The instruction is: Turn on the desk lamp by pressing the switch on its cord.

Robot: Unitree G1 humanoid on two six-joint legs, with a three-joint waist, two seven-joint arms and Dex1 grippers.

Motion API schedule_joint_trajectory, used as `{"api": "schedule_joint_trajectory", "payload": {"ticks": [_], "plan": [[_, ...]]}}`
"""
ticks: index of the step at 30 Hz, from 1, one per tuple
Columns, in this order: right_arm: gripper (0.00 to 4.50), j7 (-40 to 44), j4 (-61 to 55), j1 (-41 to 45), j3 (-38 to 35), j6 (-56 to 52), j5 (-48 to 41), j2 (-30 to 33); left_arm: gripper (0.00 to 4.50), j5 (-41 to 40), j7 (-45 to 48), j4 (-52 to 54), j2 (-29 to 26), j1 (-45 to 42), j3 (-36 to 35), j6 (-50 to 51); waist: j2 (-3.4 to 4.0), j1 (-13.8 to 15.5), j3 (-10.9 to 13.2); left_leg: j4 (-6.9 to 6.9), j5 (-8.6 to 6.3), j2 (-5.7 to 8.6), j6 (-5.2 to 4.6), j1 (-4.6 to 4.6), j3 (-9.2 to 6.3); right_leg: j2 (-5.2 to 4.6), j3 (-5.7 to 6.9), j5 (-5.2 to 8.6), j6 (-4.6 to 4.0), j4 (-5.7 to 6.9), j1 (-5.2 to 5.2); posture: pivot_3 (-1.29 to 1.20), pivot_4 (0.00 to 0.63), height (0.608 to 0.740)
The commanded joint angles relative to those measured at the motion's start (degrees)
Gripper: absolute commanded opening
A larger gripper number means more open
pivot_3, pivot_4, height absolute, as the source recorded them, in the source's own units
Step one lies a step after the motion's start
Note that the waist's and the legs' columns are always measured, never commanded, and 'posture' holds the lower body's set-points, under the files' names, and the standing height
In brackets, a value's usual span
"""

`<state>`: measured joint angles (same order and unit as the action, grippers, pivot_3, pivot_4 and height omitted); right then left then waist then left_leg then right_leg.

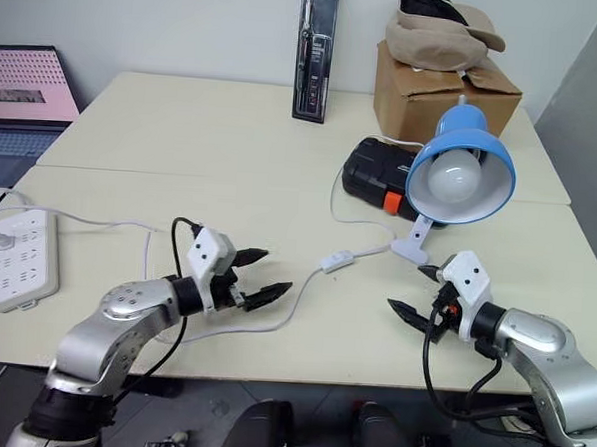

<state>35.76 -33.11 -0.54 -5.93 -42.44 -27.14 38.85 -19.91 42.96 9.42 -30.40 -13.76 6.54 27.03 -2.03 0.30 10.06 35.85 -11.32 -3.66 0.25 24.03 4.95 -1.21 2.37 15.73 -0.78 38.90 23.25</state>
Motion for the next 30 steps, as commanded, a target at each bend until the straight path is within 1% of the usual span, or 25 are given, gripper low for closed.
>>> {"api": "schedule_joint_trajectory", "payload": {"ticks": [1,9,14,18,22,23,29,30], "plan": [[4.5,-3.5,-5.7,0.0,-1.0,-3.6,-1.6,-0.9,4.48,2.9,1.0,-6.0,3.1,-4.9,3.2,-3.7,0.0,0.1,0.0,0.0,0.0,0.0,0.0,0.02,-0.01,0.01,0.01,0.0,0.0,0.0,0.0,0.0,0.15,0.74],[4.5,-7.2,-9.8,-0.1,-1.6,-7.8,-2.7,-1.6,4.48,5.7,1.4,-19.1,10.1,-12.8,5.0,-6.3,-0.02,-0.1,0.0,0.08,0.0,0.02,-0.01,0.12,-0.05,0.04,0.05,-0.01,0.04,-0.01,0.03,0.0,0.15,0.74],[4.5,-8.4,-10.9,0.0,-2.1,-9.0,-3.2,-1.7,4.48,7.0,3.3,-21.4,11.8,-14.4,6.3,-6.5,-0.03,-0.2,0.0,0.12,0.0,0.03,-0.01,0.16,-0.11,0.05,0.09,-0.03,0.06,-0.01,0.03,0.0,0.15,0.74],[4.5,-9.1,-11.1,0.2,-2.0,-9.2,-3.5,-1.8,3.9,8.2,4.4,-21.9,12.0,-14.5,7.3,-7.4,-0.03,-0.2,0.0,0.12,0.01,0.03,-0.01,0.17,-0.12,0.06,0.1,-0.03,0.07,-0.01,0.03,0.0,0.15,0.74],[4.5,-9.6,-11.1,0.5,-1.6,-9.3,-3.8,-1.9,3.07,9.2,5.2,-22.1,11.9,-14.2,7.8,-8.2,-0.03,-0.2,0.0,0.13,0.01,0.03,-0.01,0.17,-0.12,0.05,0.1,-0.03,0.08,-0.01,0.03,0.0,0.15,0.74],[4.5,-9.6,-11.0,0.7,-1.6,-9.2,-3.9,-2.1,2.8,9.5,5.3,-22.3,11.8,-14.1,7.9,-8.7,-0.03,-0.2,0.0,0.13,0.01,0.04,-0.01,0.17,-0.12,0.05,0.09,-0.04,0.08,-0.01,0.02,0.0,0.15,0.74],[4.5,-10.2,-10.7,0.8,-1.5,-9.2,-4.7,-3.0,1.71,10.6,5.5,-22.1,12.2,-13.5,8.2,-10.2,-0.03,-0.3,0.0,0.13,0.01,0.04,-0.01,0.18,-0.13,0.05,0.1,-0.04,0.09,-0.01,0.02,0.0,0.15,0.74],[4.5,-10.3,-10.7,0.7,-1.4,-9.1,-4.7,-3.2,1.46,10.7,5.5,-22.1,12.4,-13.5,8.2,-10.4,-0.03,-0.3,0.0,0.14,0.01,0.03,-0.01,0.18,-0.13,0.05,0.09,-0.04,0.09,-0.01,0.02,0.0,0.15,0.74]]}}
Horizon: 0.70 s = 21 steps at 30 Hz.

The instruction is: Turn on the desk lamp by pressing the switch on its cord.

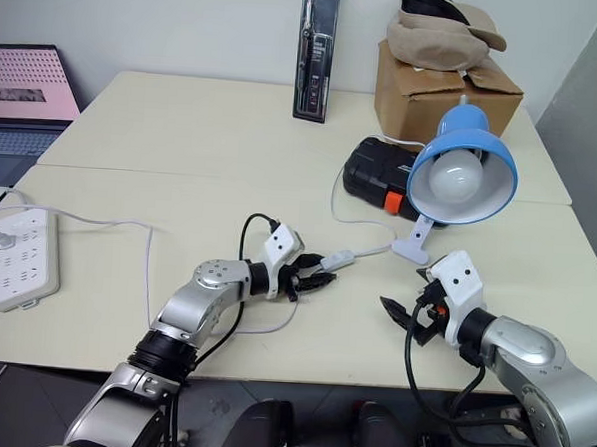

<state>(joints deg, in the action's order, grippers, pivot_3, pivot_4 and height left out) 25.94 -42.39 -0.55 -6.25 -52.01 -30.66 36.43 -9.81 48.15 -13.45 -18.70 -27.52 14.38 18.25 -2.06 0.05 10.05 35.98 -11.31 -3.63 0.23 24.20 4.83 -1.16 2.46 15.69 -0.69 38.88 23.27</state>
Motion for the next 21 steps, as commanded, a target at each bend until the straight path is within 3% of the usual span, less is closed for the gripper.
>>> {"api": "schedule_joint_trajectory", "payload": {"ticks": [1,2,7,11,15,21], "plan": [[4.5,-0.4,-1.6,0.4,-0.9,0.7,-1.1,-0.9,1.28,0.7,0.2,0.9,0.8,0.4,0.4,-1.8,0.0,0.0,0.0,0.0,0.0,0.0,0.0,0.0,0.0,0.0,0.0,0.0,0.0,0.0,0.0,0.0,0.15,0.74],[4.5,-0.3,-1.7,0.2,-0.8,0.8,-1.0,-1.0,1.06,0.8,0.2,1.0,1.0,0.5,0.4,-1.9,0.0,0.0,0.0,0.0,0.0,0.0,0.0,0.0,0.0,0.0,0.0,0.0,0.0,0.0,0.0,0.0,0.15,0.74],[4.5,-1.7,-1.9,0.1,-0.8,-0.6,-2.3,-3.3,1.04,0.8,0.6,1.5,1.6,0.8,0.2,-2.8,0.0,0.0,0.0,0.01,0.0,0.0,0.0,0.01,0.0,0.0,0.0,0.0,0.0,0.0,0.0,0.0,0.15,0.74],[4.5,-5.7,-2.5,-0.1,-2.6,-5.3,-8.4,-9.5,1.04,0.5,0.1,4.3,1.3,0.7,-0.8,-3.3,-0.01,0.0,0.0,0.0,0.0,-0.02,0.0,0.01,-0.03,0.01,0.02,0.0,0.0,0.01,0.0,0.0,0.15,0.74],[4.5,-12.2,-0.5,-1.3,-7.0,-10.9,-21.1,-19.8,1.04,-0.1,-1.2,7.6,0.9,0.5,-2.3,-2.0,-0.01,-0.1,0.0,0.01,0.0,-0.04,0.0,0.06,-0.05,0.0,0.03,0.0,0.0,0.01,0.0,0.0,0.15,0.74],[4.5,-27.9,8.3,2.7,-9.8,-11.2,-30.9,-35.5,1.04,-1.1,-2.2,13.6,0.3,1.1,-3.3,2.5,0.01,-0.2,0.0,0.03,0.0,-0.06,-0.01,0.04,-0.05,0.01,0.02,-0.02,0.01,0.05,0.01,0.0,0.15,0.74]]}}
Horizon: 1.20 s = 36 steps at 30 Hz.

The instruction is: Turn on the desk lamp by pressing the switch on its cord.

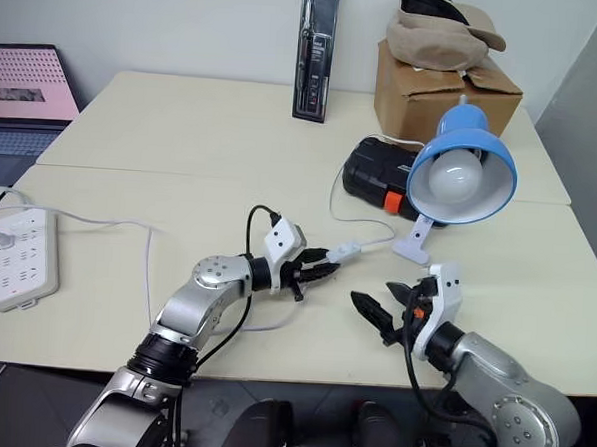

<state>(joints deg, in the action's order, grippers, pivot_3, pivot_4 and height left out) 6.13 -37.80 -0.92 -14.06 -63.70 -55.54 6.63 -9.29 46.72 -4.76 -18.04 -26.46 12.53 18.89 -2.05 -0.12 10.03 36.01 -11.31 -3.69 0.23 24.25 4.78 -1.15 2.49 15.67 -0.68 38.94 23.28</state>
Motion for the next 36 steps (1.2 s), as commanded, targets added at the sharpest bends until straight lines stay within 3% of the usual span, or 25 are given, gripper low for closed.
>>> {"api": "schedule_joint_trajectory", "payload": {"ticks": [1,4,9,23,36], "plan": [[4.5,-9.8,5.0,4.0,-2.0,1.2,-7.1,-7.6,1.04,-1.7,-0.9,5.7,-0.4,0.1,-1.5,2.5,0.01,-0.1,0.0,0.0,0.0,-0.01,0.0,0.0,0.0,0.0,0.0,-0.01,0.01,0.0,0.0,0.0,0.15,0.74],[4.5,-15.0,10.4,7.8,-2.2,4.0,-9.5,-13.9,1.04,-2.3,-2.3,8.2,-0.2,0.2,-1.9,6.0,0.04,-0.1,0.0,0.0,0.0,0.0,-0.01,0.01,0.0,0.0,-0.02,-0.02,0.02,0.01,0.02,0.0,0.15,0.74],[4.5,-19.5,15.4,10.6,-1.5,9.1,-12.3,-17.0,1.04,-2.6,-3.9,11.0,-0.6,0.5,-1.9,9.8,0.04,0.0,0.0,-0.01,0.0,0.04,-0.01,0.1,0.03,0.0,-0.04,-0.01,0.05,-0.08,0.03,0.0,0.15,0.74],[4.5,-20.5,21.8,13.4,4.7,17.2,-16.6,-14.7,1.04,-4.8,-6.7,15.5,-0.5,0.2,-2.5,18.5,0.04,-0.3,0.0,-0.02,0.0,0.01,-0.01,0.1,0.03,0.03,-0.08,-0.01,0.05,-0.03,0.08,0.0,0.15,0.74],[4.5,-19.9,24.2,14.6,7.1,20.4,-17.0,-14.0,1.04,-5.4,-7.5,16.6,-0.9,0.1,-1.9,19.4,0.04,-0.3,0.0,-0.02,0.0,0.01,-0.01,0.1,0.03,0.03,-0.08,-0.02,0.06,-0.05,0.08,0.0,0.15,0.74]]}}
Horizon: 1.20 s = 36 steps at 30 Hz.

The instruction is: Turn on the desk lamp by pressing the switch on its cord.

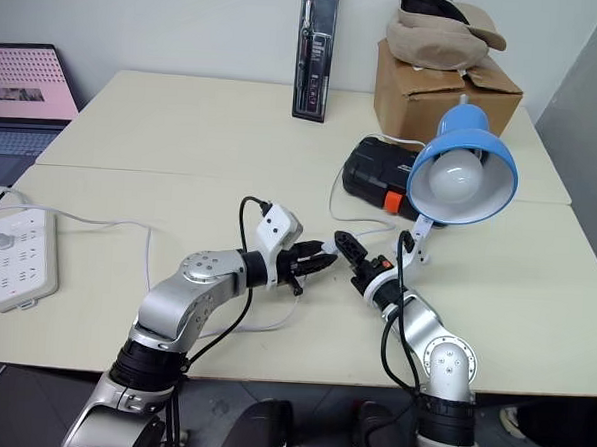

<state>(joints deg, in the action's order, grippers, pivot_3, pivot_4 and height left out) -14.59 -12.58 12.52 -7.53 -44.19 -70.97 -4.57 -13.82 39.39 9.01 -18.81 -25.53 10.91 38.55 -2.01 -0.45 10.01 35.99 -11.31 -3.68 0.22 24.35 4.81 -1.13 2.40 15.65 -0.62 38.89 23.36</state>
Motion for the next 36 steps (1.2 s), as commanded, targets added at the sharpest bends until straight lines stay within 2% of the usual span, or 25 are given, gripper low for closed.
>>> {"api": "schedule_joint_trajectory", "payload": {"ticks": [1,10,13,28,36], "plan": [[4.5,0.9,-1.0,1.2,0.6,0.8,-1.7,-2.7,1.04,-0.8,-0.2,2.8,-0.2,-0.8,-0.3,-0.2,0.0,0.0,0.0,0.0,0.0,0.0,0.0,0.0,0.0,0.0,0.0,0.0,0.0,0.0,0.0,0.0,0.15,0.74],[4.5,0.4,-0.9,1.1,1.3,0.7,-2.0,-2.7,1.04,-0.9,-0.1,3.3,-0.2,-0.6,-0.2,-0.2,0.0,0.0,0.0,0.0,0.0,-0.01,0.0,0.0,0.0,0.0,0.0,0.0,0.0,0.0,0.0,0.0,0.15,0.74],[3.98,0.3,-0.8,1.1,1.5,0.6,-2.0,-2.6,1.04,-0.9,-0.1,3.3,-0.2,-0.7,-0.1,-0.3,0.0,0.0,0.0,0.0,0.0,-0.01,0.0,0.0,0.0,0.0,0.0,0.0,0.0,0.0,0.0,0.0,0.15,0.74],[0.58,-0.4,-0.3,0.9,2.5,0.8,-1.4,-2.1,1.04,-0.8,0.3,3.0,-0.2,-1.0,0.2,-0.8,0.01,0.0,0.0,-0.02,0.0,-0.01,0.0,0.01,0.0,0.0,0.0,0.0,0.0,-0.01,0.03,0.0,0.15,0.74],[0.48,-0.3,-0.8,0.3,2.5,1.7,-0.7,-2.1,1.04,-0.8,0.3,3.0,-0.2,-1.0,0.2,-1.0,0.01,0.0,0.0,-0.02,0.0,-0.01,0.0,0.03,0.0,0.0,0.0,0.0,0.0,-0.01,0.04,0.0,0.15,0.74]]}}
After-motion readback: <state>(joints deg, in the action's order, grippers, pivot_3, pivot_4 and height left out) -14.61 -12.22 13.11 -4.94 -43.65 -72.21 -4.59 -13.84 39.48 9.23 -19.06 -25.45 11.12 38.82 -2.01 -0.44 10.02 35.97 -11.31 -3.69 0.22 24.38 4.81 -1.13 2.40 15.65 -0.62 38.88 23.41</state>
